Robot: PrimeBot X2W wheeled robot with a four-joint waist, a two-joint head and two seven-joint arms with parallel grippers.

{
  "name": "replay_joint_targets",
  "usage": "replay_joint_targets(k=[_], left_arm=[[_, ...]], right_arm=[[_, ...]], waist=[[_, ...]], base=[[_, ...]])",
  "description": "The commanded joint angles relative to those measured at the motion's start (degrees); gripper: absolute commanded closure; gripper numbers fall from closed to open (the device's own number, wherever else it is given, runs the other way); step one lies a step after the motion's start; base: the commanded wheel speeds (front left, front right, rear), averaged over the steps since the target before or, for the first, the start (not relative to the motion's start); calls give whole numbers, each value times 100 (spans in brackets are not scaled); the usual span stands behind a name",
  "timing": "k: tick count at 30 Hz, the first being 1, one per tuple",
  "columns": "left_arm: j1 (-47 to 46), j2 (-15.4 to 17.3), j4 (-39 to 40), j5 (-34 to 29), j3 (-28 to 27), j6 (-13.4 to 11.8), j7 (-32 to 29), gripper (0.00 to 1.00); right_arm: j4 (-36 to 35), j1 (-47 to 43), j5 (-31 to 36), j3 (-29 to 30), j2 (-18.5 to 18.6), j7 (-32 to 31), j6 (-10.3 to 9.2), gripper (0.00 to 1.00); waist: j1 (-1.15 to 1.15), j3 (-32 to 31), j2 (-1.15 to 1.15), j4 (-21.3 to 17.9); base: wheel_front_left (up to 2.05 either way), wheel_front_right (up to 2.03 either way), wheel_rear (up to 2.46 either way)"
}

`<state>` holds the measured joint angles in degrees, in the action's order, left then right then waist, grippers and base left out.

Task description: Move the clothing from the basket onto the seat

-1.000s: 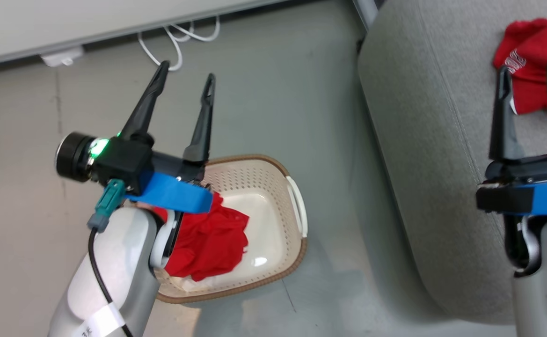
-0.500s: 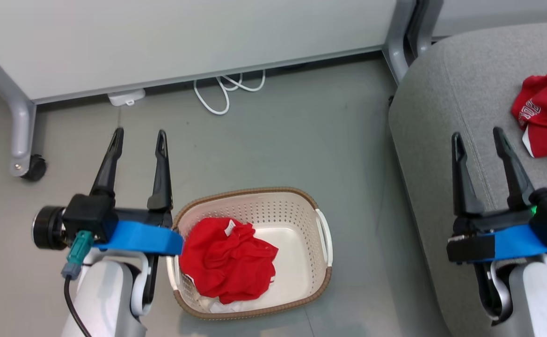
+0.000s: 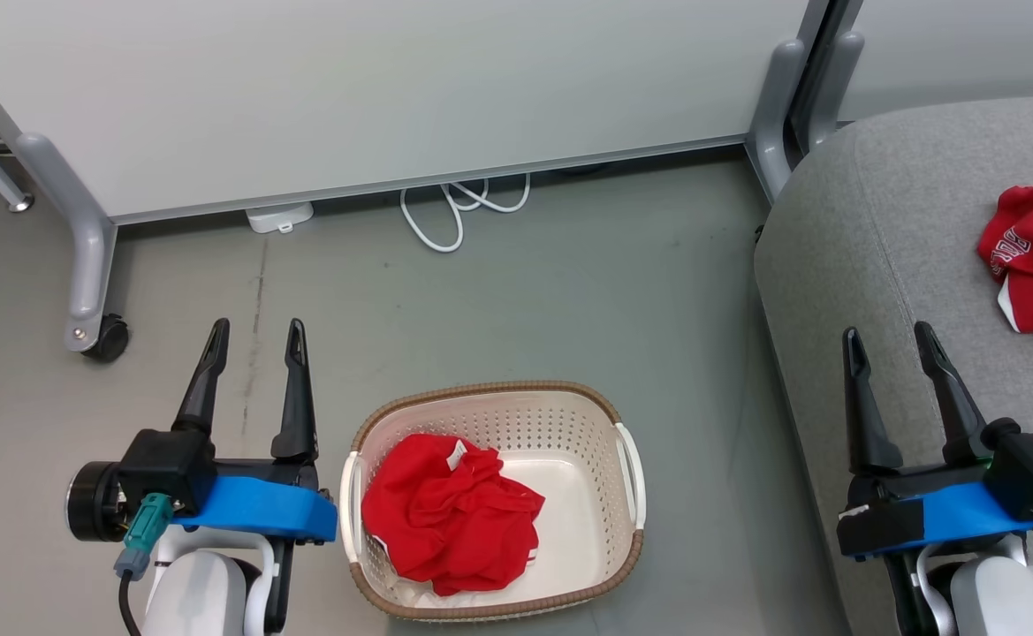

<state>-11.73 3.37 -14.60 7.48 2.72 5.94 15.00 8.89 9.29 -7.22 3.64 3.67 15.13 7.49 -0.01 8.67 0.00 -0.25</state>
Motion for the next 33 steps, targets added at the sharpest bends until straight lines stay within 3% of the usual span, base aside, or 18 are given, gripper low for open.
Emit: replay_joint_targets(k=[1,17,22,33], left_arm=[[50,-13,-7,-43,-12,13,27,0],[-67,-50,-151,-215,122,124,27,0],[-457,11,-486,-342,515,156,27,0],[-1820,651,-1843,-240,2054,153,27,0]], right_arm=[[14,-89,-40,8,-20,3,1,0],[15,-102,-64,11,-71,3,1,0],[-49,93,-55,-11,-73,3,1,0],[-255,780,-83,-136,-75,3,1,0]], waist=[[1,-20,0,21],[1,-4,0,14],[1,162,0,-89],[1,1130,0,-651]], base=[[0,0,0],[0,0,0],[0,0,0],[0,0,0]])
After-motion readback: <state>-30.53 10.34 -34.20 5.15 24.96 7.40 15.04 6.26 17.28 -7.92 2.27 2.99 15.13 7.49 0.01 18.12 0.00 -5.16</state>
